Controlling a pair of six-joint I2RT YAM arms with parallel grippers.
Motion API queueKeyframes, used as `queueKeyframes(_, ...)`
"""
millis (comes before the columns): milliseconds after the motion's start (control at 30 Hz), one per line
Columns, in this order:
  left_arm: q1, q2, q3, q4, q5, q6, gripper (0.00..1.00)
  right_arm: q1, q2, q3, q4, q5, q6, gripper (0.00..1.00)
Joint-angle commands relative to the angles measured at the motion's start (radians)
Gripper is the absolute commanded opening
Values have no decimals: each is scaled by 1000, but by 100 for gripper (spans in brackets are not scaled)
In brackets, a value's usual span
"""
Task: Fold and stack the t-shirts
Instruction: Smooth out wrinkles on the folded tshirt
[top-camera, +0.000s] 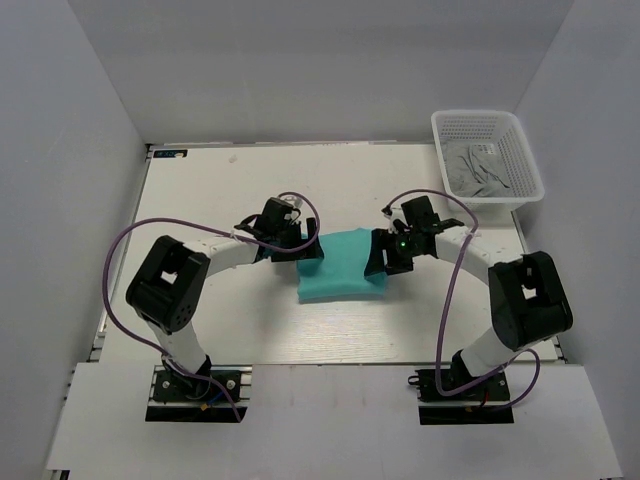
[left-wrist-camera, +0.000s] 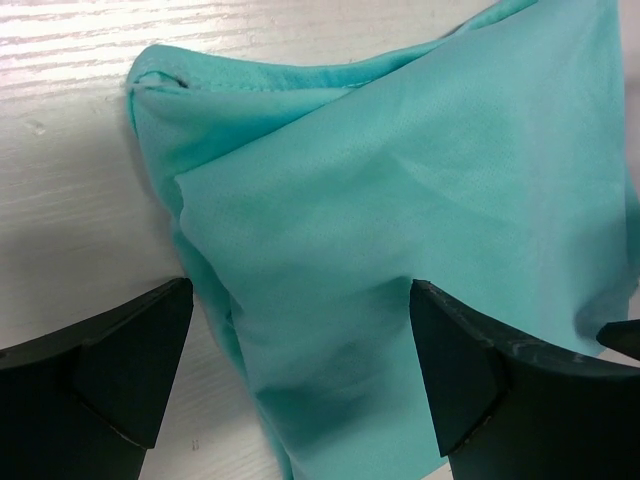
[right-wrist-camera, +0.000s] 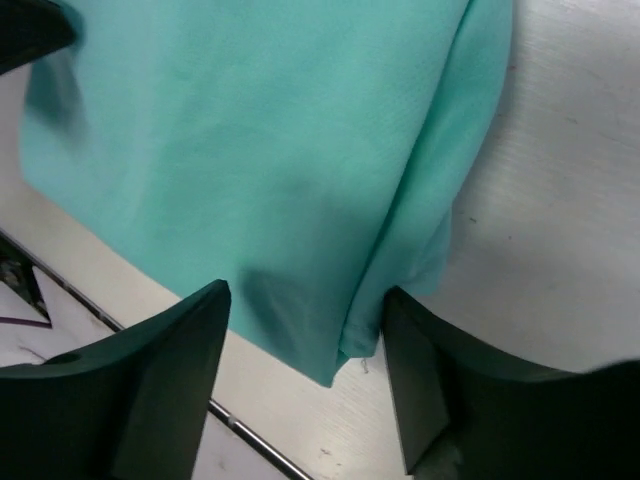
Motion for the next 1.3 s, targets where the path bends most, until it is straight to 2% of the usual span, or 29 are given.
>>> queueKeyframes(0,-4,21,21,-14,10,-7,100,19,-49,9,18,-2,19,65)
queueKeyframes(133,-4,30,21,-23,10,-7,100,38,-40,21,11,16,20,50)
queueKeyframes(333,-4,30,31,-23,10,-7,100,45,15,37,3,38,19,53)
queueKeyframes(467,-4,30,31,-23,21,-7,100,45,53,37,38,10,10,43)
queueKeyframes(567,-4,52,31,-23,21,-7,100,42,66,46,67,-28,-11,28)
queueKeyframes(667,-4,63,40,-23,30,-7,100,36,57,58,89,-69,-36,2)
queueKeyframes(700,-4,73,40,-23,30,-16,100,36,50,58,106,-79,-45,0)
queueKeyframes(967,-4,95,60,-32,18,-26,100,39,41,106,141,-319,-86,0)
queueKeyframes(1133,-4,129,80,-52,7,-26,100,36,7,101,166,-324,-76,0)
queueKeyframes(1267,-4,149,89,-61,7,-36,100,29,18,62,169,-267,-57,0)
